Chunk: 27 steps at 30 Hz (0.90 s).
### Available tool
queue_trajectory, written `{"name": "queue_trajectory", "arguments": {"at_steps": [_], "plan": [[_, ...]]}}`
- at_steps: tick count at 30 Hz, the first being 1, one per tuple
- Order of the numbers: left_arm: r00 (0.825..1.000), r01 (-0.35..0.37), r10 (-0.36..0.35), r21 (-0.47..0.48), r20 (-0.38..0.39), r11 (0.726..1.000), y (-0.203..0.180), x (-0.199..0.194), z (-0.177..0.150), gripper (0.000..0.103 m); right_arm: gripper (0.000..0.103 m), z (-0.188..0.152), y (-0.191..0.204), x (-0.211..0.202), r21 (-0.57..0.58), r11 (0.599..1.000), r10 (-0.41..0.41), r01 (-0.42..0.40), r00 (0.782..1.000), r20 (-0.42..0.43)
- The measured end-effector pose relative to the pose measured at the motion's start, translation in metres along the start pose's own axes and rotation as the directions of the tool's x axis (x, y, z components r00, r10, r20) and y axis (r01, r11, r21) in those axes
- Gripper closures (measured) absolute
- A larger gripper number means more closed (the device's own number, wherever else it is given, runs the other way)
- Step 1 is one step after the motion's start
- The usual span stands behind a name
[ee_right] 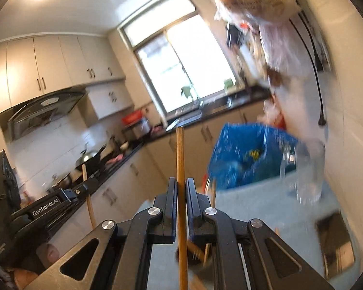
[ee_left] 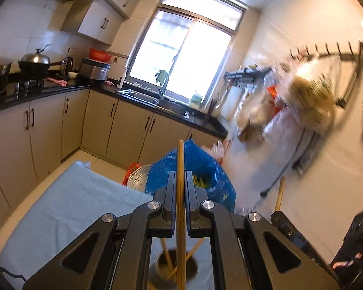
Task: Organize utensils
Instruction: 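Lift both chopsticks upright over the black holder and open both grippers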
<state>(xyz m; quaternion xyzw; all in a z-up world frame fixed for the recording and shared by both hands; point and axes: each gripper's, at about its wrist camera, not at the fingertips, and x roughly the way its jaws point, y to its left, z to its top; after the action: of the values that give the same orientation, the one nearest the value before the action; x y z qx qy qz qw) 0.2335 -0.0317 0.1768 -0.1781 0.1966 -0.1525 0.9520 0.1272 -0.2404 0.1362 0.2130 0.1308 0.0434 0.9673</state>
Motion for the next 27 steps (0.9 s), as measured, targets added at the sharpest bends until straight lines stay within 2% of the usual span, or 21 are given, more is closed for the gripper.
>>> {"name": "queue_trajectory", "arguments": {"at_steps": [6,13,18,27], "plan": [[0.999,-0.015,0.015,-0.015,0.033,1.0,0.004,0.047,0.005,0.098,0.096,0.007,-0.008,0.054,0.022,0.998,-0.058,0.057,0.996,0.07],[0.998,-0.01,0.009,0.018,0.061,1.0,0.002,0.082,-0.008,0.098,0.096,-0.016,-0.02,0.094,0.008,0.994,-0.113,0.113,0.991,0.078],[0.997,-0.028,0.022,0.089,0.073,0.996,-0.006,0.092,-0.023,0.098,0.095,-0.03,-0.025,0.099,-0.008,0.992,-0.128,0.129,0.99,0.06],[0.998,-0.047,0.044,0.086,0.045,0.995,-0.001,0.089,-0.036,0.098,0.095,-0.039,-0.026,0.092,-0.021,0.988,-0.15,0.151,0.988,0.04]]}}
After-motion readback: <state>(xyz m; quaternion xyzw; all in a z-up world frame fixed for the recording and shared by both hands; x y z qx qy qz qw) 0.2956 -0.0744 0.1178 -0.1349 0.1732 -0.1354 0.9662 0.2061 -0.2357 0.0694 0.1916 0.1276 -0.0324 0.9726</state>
